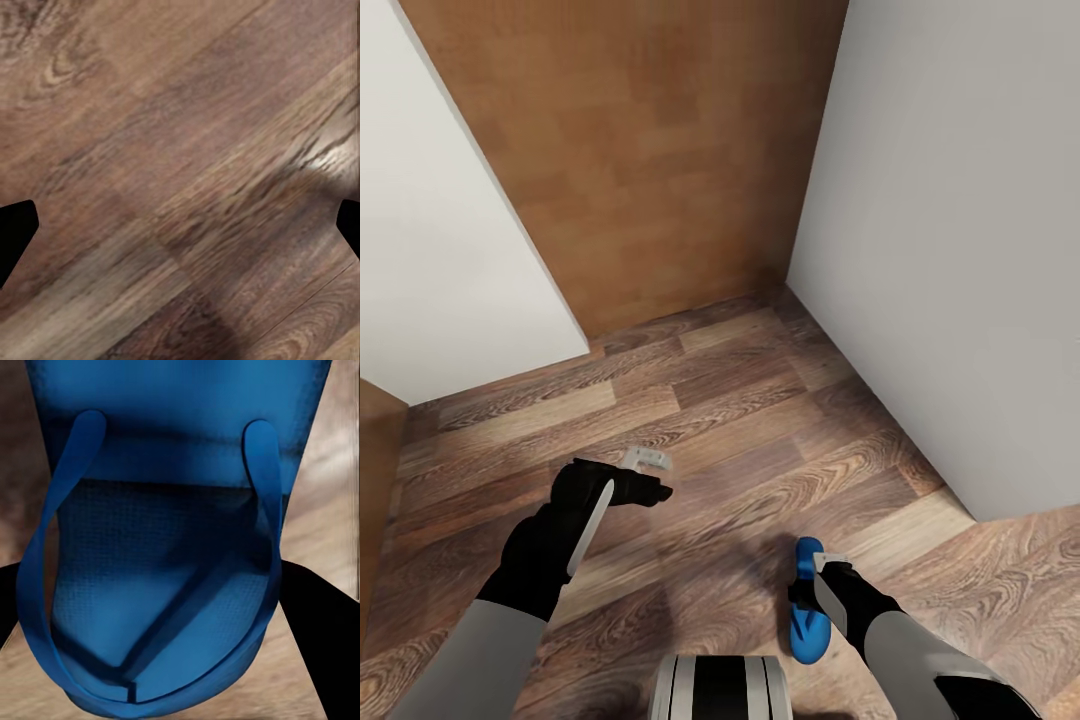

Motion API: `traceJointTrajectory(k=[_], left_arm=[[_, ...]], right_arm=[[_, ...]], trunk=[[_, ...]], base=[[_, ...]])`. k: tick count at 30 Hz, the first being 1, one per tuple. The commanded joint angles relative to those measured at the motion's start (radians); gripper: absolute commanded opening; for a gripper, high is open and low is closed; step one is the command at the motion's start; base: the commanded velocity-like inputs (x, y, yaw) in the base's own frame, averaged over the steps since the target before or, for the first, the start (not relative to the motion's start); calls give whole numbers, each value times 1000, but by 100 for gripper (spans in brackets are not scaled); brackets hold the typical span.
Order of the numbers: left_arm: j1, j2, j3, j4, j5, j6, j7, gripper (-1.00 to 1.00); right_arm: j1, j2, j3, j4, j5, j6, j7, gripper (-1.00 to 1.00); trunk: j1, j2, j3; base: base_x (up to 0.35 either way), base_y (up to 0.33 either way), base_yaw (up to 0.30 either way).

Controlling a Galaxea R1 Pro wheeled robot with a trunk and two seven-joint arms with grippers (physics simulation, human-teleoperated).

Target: In the bedroom, move the book from the bed onto either nightstand, and place the two sandals side by side next to the bed.

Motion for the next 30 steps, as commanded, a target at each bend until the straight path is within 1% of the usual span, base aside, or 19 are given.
traceJointTrajectory(k=[1,30], left_arm=[[0,0,0,0,-3,4,-4,100],[0,0,0,7,-8,4,-2,100]], right_arm=[[0,1,-8,-2,-2,3,-4,-100],[3,1,-5,-12,-1,-1,9,-100]], trunk=[[-1,0,3],[-14,7,115]], base=[[0,0,0],[0,0,0]])
